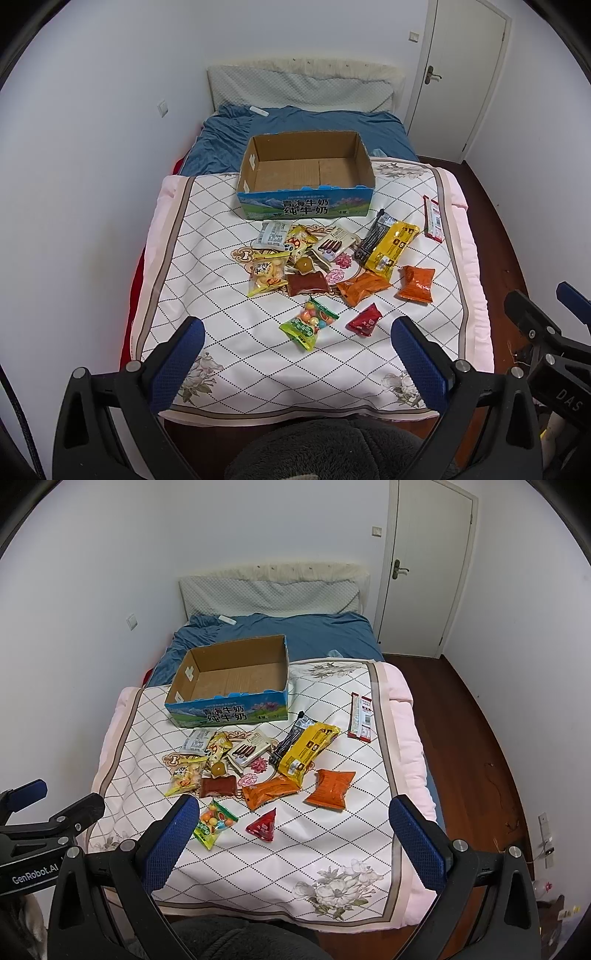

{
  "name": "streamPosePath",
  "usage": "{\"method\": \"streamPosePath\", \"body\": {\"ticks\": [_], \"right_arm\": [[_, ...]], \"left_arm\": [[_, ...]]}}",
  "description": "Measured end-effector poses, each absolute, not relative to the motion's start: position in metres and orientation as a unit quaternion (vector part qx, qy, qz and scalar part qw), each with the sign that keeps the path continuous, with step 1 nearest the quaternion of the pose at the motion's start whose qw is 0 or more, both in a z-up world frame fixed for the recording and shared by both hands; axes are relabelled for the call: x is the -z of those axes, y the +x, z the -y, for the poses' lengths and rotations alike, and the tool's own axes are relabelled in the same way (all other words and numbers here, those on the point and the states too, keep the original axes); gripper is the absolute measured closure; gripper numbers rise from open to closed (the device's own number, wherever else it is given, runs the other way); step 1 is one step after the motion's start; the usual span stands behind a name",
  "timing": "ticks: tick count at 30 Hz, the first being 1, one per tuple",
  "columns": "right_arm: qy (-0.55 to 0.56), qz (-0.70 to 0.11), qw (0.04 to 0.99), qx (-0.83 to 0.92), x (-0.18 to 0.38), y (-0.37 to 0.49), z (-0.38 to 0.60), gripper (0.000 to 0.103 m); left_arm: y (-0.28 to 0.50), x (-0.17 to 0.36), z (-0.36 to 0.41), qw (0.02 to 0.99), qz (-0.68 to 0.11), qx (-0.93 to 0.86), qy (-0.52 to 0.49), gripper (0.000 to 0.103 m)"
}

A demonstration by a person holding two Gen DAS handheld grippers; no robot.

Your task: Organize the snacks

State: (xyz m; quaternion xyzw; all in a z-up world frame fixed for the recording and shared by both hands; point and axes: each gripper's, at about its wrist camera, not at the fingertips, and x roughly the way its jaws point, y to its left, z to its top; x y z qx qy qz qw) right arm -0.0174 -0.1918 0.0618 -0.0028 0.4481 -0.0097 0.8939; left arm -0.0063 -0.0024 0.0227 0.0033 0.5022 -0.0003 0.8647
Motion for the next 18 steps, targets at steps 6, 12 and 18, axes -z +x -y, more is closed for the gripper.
{"method": "streamPosePath", "body": {"ticks": [6,12,18], "right_arm": [[-0.003,-0.447,0.895,0.009,-0.0638,-0.0174,0.1933,0.000],[-0.003,-0.445,0.895,0.009,-0.0637,-0.0186,0.1922,0.000],[-0.003,-0.445,0.896,0.009,-0.0639,-0.0194,0.1930,0.000]], "left_arm": [[-0.0074,-0.0240,0.0040,0.866,-0.501,0.001,0.003,0.000],[-0.0078,-0.0244,0.0045,0.866,-0.499,0.000,0.002,0.000],[-0.0087,-0.0236,0.0029,0.866,-0.500,0.001,0.001,0.000]]}}
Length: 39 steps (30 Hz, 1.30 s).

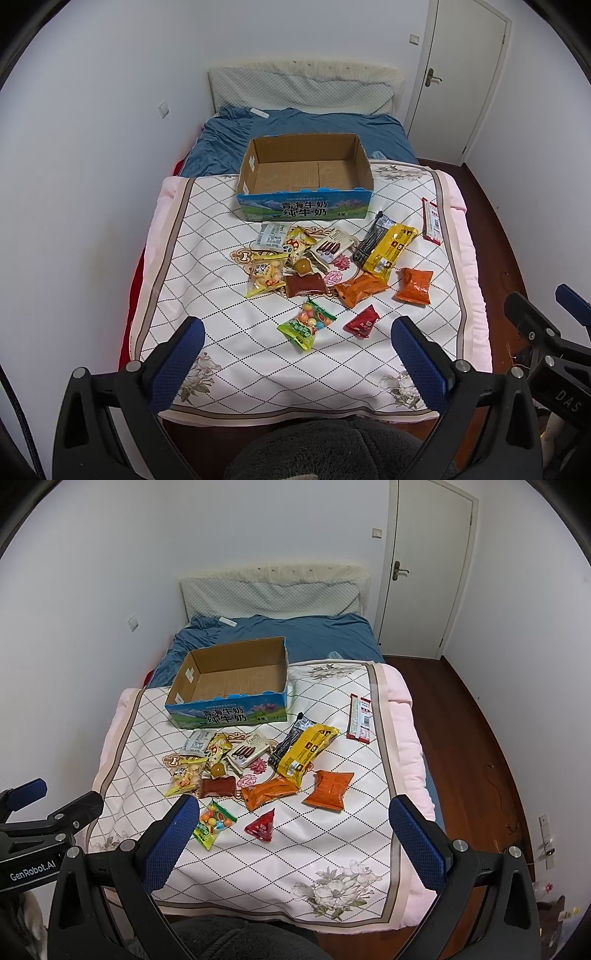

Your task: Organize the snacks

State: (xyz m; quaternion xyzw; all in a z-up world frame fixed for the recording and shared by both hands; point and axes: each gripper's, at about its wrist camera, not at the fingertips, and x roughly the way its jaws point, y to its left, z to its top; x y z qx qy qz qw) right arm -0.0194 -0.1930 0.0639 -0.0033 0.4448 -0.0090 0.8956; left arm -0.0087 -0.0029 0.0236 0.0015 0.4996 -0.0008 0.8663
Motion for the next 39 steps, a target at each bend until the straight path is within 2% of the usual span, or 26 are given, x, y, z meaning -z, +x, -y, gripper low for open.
{"method": "streamPosePath", "body": {"ticks": [15,22,27,32,39], "right_arm": [[0.000,-0.450,0.893,0.004,-0.060,-0.018,0.195,0.000],[0.021,-0.474,0.880,-0.002,-0.037,0.004,0.202,0.000],[0.054,-0.501,0.864,0.003,0.000,0.042,0.213,0.000],[0.080,-0.522,0.849,0.029,0.049,0.104,0.219,0.000],[0.153,-0.575,0.798,0.099,0.155,0.222,0.242,0.000]], "left_arm": [[-0.011,-0.023,0.003,0.867,-0.498,0.001,0.000,0.000],[0.010,-0.005,0.004,0.865,-0.501,-0.027,-0.014,0.000],[0.047,0.025,-0.005,0.856,-0.513,-0.054,-0.021,0.000],[0.095,0.066,-0.004,0.850,-0.520,-0.082,0.013,0.000],[0.181,0.140,0.002,0.835,-0.535,-0.090,0.093,0.000]]}}
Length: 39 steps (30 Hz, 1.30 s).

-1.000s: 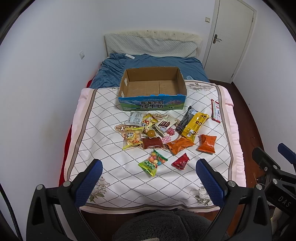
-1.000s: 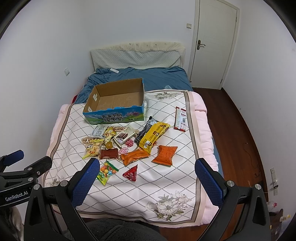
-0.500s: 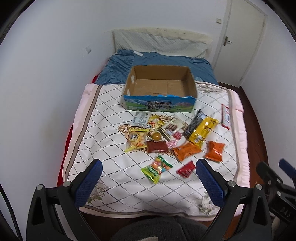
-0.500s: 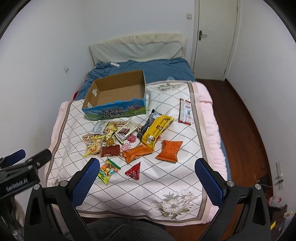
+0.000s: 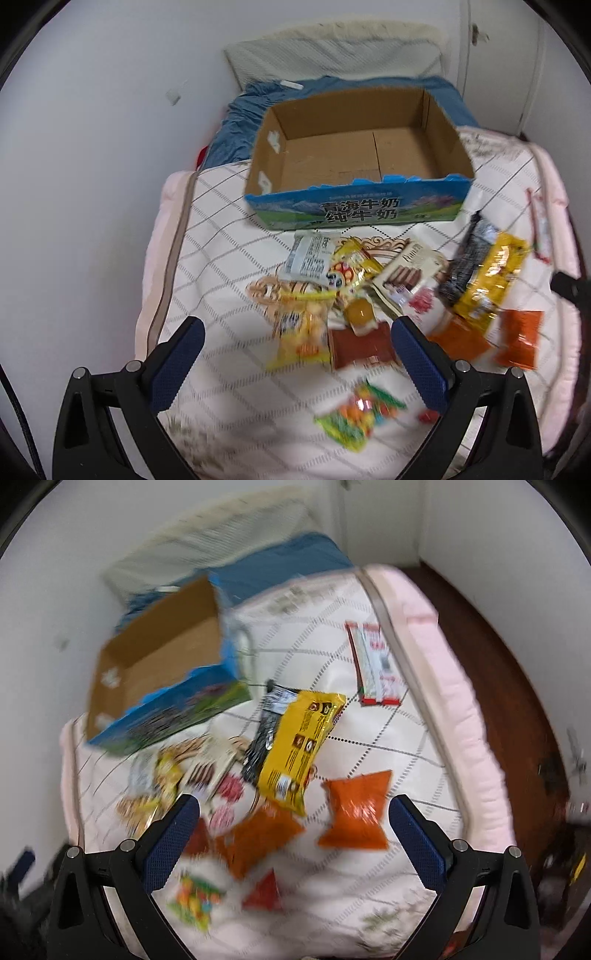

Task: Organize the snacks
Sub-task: 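Grasp the yellow-and-black bag with the right tool while the left tool grasps the white Franzzi cookie pack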

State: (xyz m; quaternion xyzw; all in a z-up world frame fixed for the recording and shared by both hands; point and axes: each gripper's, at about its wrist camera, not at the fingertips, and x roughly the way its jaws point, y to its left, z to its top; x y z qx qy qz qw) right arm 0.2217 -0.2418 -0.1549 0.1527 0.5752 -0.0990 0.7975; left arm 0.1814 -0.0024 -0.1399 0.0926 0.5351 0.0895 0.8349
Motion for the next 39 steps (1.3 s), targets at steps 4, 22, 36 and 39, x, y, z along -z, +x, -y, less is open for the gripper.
{"method": "streamPosePath", "body": {"ticks": [4,22,36,39], "right_arm": [[0.191,-0.621,0.749,0.128,0.222,0.272,0.246,0.000],[0.131,-0.669,0.710,0.176,0.342,0.328,0.206,0.012],[0.124,-0.666,0.731,0.081,0.322,0.279,0.240,0.014],[0.123,-0.668,0.730,0.076,0.333,0.273,0.237,0.014]], "left_arm": [[0.221,0.179,0.010,0.826,-0.541,-0.077,0.141,0.000],[0.286,0.256,0.020,0.788,-0.565,-0.038,0.240,0.000],[0.320,0.288,0.083,0.711,-0.640,0.177,0.230,0.000],[0.325,0.306,0.095,0.689,-0.657,0.193,0.239,0.000]]}}
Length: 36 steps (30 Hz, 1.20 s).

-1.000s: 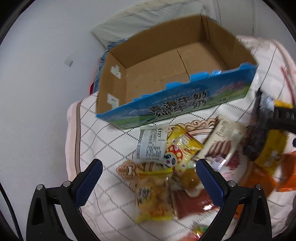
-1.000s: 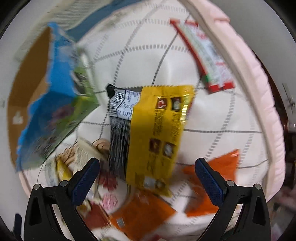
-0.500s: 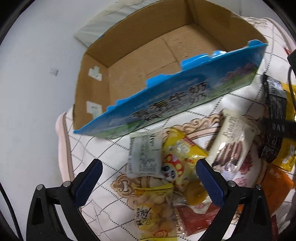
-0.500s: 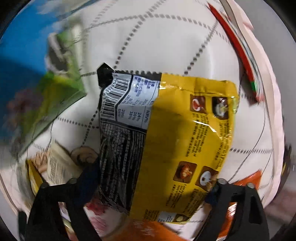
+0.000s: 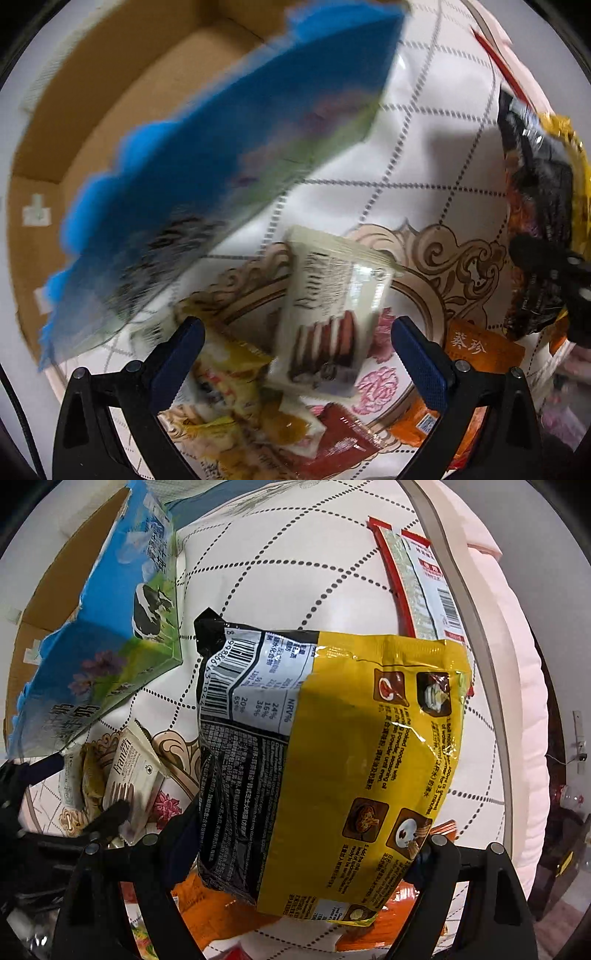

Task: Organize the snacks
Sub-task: 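Grasp the yellow-and-black bag with the right tool while the left tool grasps the white Franzzi cookie pack, then carry both packs into the cardboard box and open both tools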

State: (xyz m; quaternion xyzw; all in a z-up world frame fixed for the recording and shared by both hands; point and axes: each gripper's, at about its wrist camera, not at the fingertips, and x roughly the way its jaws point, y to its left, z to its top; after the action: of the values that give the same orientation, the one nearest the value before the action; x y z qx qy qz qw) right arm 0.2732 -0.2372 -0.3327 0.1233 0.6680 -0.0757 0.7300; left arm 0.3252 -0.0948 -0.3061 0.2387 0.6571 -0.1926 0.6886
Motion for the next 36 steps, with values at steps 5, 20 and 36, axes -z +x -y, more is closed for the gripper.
{"method": "streamPosePath", "body": {"ticks": [5,20,36], "right_arm": [[0.127,-0.673,0.725,0.072,0.341,0.266,0.231,0.014],[0.130,-0.674,0.725,0.057,0.315,0.277,0.242,0.014],[0.125,-0.632,0.762,-0.068,0.234,0.268,0.221,0.014]], "left_arm": [[0.326,0.333,0.113,0.665,-0.668,0.202,0.265,0.000],[0.315,0.375,0.103,0.687,-0.680,0.153,0.205,0.044],[0.280,0.249,0.011,0.777,-0.629,0.029,0.020,0.044]]}}
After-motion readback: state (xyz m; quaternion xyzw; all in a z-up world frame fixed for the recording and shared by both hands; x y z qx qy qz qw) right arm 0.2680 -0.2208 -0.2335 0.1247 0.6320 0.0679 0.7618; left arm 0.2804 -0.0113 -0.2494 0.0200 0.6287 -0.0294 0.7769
